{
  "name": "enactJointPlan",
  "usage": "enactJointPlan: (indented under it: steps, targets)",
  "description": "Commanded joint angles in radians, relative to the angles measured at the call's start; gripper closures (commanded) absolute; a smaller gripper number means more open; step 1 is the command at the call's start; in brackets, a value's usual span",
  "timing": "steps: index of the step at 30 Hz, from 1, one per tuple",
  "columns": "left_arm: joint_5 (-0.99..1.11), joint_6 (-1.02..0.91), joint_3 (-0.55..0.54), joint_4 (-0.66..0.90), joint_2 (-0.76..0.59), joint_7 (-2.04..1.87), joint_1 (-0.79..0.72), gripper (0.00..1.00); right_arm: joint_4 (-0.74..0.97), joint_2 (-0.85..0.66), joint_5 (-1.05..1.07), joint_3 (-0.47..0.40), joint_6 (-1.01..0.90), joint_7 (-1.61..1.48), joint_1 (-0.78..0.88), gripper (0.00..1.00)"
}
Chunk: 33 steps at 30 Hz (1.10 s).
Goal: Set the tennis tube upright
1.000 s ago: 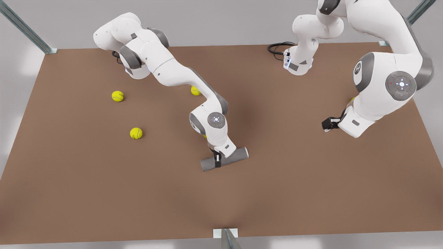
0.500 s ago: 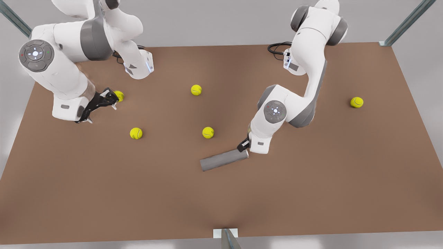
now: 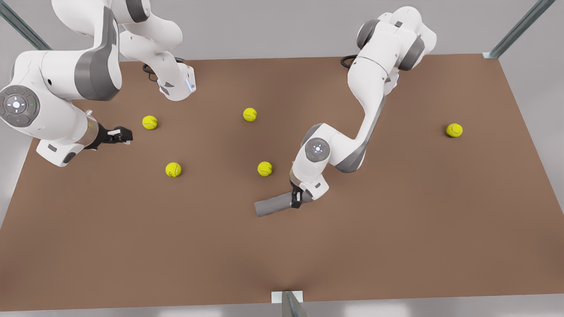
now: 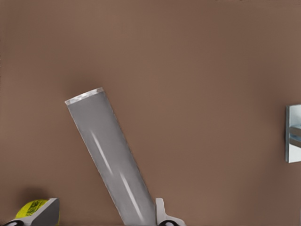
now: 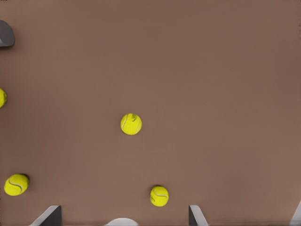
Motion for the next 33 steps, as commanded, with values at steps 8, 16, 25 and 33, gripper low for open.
enactJointPlan:
  steps: [8, 16, 25, 33]
  targets:
    - [0.05, 0.031, -0.011, 0.004, 0.083, -0.474, -0.027, 0.0, 0.002, 0.029, -0.006, -0.001, -0.011, 0.208, 0.0, 0.0]
    - [0.047, 0.103, -0.001, 0.015, 0.121, -0.434, -0.027, 0.0, 0.007, 0.048, 0.003, -0.001, -0.011, 0.208, 0.001, 0.0]
    - [0.039, 0.142, 0.001, 0.015, 0.159, -0.56, -0.021, 0.0, 0.007, 0.051, 0.005, 0.001, -0.011, 0.208, 0.006, 0.0]
    - [0.042, 0.169, 0.001, 0.015, 0.199, -0.554, -0.021, 0.0, 0.005, 0.057, 0.005, 0.001, -0.011, 0.208, 0.006, 0.0]
